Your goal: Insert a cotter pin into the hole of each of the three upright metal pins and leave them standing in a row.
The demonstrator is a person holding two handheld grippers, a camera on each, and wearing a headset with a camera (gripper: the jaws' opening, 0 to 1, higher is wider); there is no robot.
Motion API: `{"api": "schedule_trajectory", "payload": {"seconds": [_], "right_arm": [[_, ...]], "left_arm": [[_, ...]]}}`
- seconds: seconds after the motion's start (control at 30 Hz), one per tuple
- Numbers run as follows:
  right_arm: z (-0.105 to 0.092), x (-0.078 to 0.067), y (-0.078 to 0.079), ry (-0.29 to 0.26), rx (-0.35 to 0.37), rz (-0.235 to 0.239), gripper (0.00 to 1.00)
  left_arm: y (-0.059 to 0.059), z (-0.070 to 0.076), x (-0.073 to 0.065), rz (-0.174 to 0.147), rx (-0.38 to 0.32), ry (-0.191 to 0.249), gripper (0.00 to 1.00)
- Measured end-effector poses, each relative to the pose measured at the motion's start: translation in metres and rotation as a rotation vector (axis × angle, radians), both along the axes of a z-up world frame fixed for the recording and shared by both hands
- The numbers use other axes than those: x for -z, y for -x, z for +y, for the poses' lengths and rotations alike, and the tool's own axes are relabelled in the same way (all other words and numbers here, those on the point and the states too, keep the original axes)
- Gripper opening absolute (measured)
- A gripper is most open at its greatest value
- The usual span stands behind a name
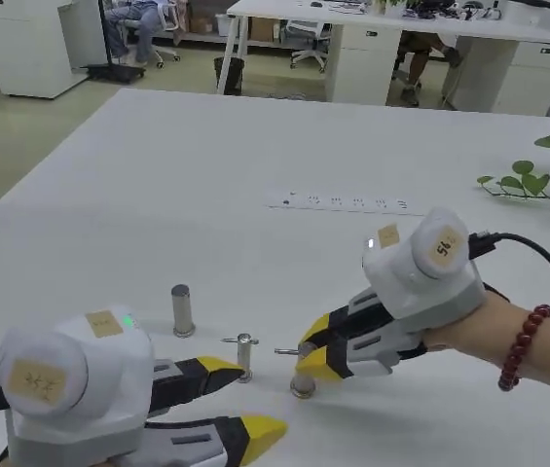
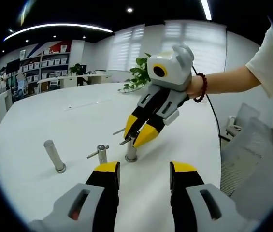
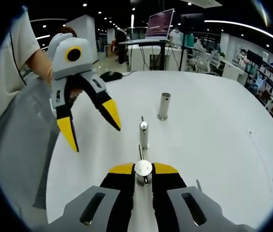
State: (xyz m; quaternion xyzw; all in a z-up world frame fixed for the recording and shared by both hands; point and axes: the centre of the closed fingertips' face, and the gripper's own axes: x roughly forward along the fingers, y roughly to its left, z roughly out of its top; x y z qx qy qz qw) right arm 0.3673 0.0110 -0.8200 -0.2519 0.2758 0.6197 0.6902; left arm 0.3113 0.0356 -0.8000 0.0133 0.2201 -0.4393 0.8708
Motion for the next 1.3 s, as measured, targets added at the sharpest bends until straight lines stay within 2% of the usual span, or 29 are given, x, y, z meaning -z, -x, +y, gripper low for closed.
{"api": "schedule_trajectory", "payload": {"seconds": [0.3,0.6,0.87,1.13,1.23,1.3], "right_arm": [[0.001,0.0,-0.006,0.006,-0.02,0.007,0.13],[0.0,0.0,-0.006,-0.009,-0.037,0.041,0.14],[0.001,-0.002,-0.005,-0.046,0.005,0.082,0.17],[0.011,-0.019,-0.002,-0.114,0.042,0.115,0.27],[0.017,-0.025,-0.003,-0.127,0.055,0.11,0.3],[0.023,-0.029,-0.005,-0.145,0.069,0.097,0.31]], "left_arm": [[0.002,0.002,-0.002,-0.012,-0.002,-0.005,0.41],[0.003,0.004,-0.007,-0.019,-0.004,-0.001,0.42],[0.006,0.005,-0.012,-0.025,-0.011,0.002,0.45],[0.008,0.007,-0.019,-0.031,-0.026,0.009,0.52],[0.009,0.01,-0.022,-0.035,-0.033,0.012,0.53],[0.011,0.014,-0.023,-0.025,-0.04,0.016,0.55]]}}
